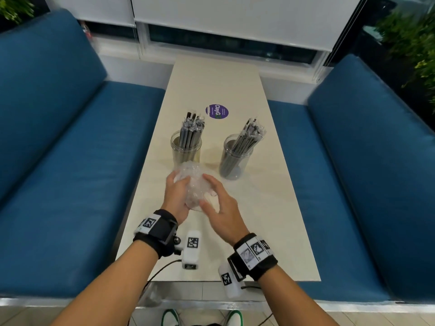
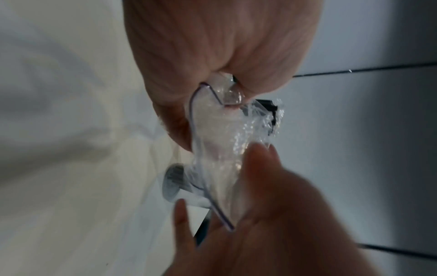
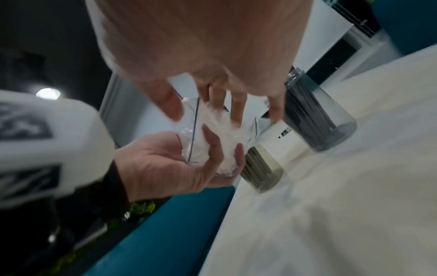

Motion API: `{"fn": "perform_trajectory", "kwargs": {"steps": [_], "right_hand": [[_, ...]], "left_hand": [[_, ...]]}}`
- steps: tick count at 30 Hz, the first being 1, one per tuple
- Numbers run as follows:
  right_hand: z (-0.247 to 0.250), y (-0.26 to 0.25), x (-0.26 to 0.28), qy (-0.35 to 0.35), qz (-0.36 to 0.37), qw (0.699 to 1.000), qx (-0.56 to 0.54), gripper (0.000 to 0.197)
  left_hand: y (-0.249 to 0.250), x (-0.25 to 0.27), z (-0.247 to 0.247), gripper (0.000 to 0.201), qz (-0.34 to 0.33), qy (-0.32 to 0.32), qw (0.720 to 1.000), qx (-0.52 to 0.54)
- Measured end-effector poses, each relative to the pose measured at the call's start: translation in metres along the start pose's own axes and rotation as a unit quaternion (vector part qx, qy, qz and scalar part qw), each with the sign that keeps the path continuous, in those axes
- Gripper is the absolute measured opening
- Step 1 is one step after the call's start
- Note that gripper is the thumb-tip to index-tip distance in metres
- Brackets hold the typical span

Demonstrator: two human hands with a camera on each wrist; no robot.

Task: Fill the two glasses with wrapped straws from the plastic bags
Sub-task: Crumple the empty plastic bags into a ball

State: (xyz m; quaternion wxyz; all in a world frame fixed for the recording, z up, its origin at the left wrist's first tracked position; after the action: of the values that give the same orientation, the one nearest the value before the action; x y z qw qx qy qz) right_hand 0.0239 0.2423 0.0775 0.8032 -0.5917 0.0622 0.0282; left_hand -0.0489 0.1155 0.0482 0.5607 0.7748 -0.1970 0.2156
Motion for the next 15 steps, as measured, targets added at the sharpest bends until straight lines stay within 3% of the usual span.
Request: {"fn": "perform_trajectory", "kwargs": {"steps": [2, 3, 7, 11, 15], "right_hand": [[-0.004, 0.003, 0.009, -0.044, 0.002, 0.999, 0.018, 0.073], [-0.003, 0.004, 0.011, -0.032, 0.011, 0.999, 0.021, 0.073], [0.006, 0.009, 0.005, 0.063, 0.005, 0.998, 0.023, 0.058], [0.003, 0.009, 0.003, 0.086, 0.04, 0.994, 0.056, 0.035], [-0.003, 0.006, 0.002, 0.082, 0.037, 0.996, -0.007, 0.032]], "left_hand": [[0.002, 0.0, 0.003, 0.048, 0.008, 0.0, 1.0, 0.005], [0.0, 0.002, 0.002, 0.046, 0.017, -0.013, 1.0, -0.001], [-0.008, 0.008, 0.001, 0.038, 0.034, -0.048, 0.997, -0.052], [0.001, 0.018, 0.001, 0.025, -0.002, -0.05, 0.983, -0.177], [0.011, 0.025, 0.002, 0.036, -0.06, -0.1, 0.956, -0.269]]}}
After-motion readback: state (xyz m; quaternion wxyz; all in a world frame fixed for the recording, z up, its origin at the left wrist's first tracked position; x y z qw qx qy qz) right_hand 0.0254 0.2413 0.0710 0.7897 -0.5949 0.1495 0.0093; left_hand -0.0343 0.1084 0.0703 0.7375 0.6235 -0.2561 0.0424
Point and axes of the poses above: each hand's wrist, its own x-axis away from the middle knuckle, its own z-axis out of the back of the hand, y = z × x, the point moved 4 cm from there along -x, towards the middle knuckle, and after that the axes turned 8 degrees about -x, right-handed, at the moved point
